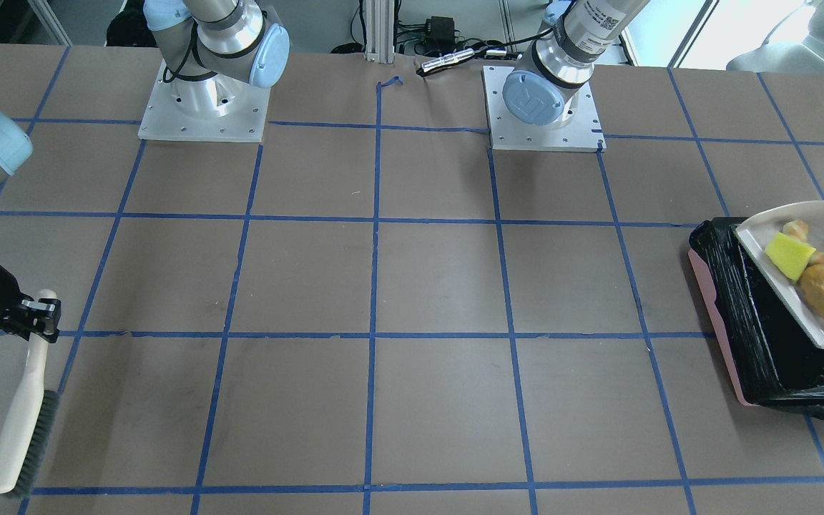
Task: Sweep and dump trash into bin
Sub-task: 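Tilt the dustpan with the left gripper to dump items into the bin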
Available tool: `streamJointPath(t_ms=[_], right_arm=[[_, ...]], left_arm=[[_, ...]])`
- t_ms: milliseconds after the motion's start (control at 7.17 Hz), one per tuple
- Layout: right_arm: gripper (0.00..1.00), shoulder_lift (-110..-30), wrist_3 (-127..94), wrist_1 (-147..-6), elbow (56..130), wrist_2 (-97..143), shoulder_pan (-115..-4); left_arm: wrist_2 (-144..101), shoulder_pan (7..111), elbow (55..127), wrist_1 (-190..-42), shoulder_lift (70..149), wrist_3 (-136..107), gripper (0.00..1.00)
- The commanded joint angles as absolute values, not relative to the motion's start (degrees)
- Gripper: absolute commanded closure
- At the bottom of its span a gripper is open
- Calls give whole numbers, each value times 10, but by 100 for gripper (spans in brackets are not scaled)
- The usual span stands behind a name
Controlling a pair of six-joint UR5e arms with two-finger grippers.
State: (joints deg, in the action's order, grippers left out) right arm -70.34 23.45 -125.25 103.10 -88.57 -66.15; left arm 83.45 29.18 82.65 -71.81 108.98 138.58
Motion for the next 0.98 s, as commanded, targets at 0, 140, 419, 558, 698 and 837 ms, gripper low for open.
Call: streamJointPath(t_ms=[0,140,419,558,698,837], right_arm=[[100,-704,230,-1271,1051,-885,-660],[100,-705,230,-1268,1053,-885,-660],[100,-707,213,-1266,1056,-885,-661],[100,-707,213,-1259,1056,-886,-661],[100,-706,215,-1256,1056,-886,-661],[100,-705,238,-1256,1057,-886,-661]], left_arm=[[930,292,803,-658,1086,1389,100],[970,305,804,-637,1077,1390,100],[1088,394,819,-537,1064,1435,100],[1148,438,827,-478,1064,1440,100],[1159,467,826,-449,1061,1458,100],[1164,474,826,-442,1062,1461,100]])
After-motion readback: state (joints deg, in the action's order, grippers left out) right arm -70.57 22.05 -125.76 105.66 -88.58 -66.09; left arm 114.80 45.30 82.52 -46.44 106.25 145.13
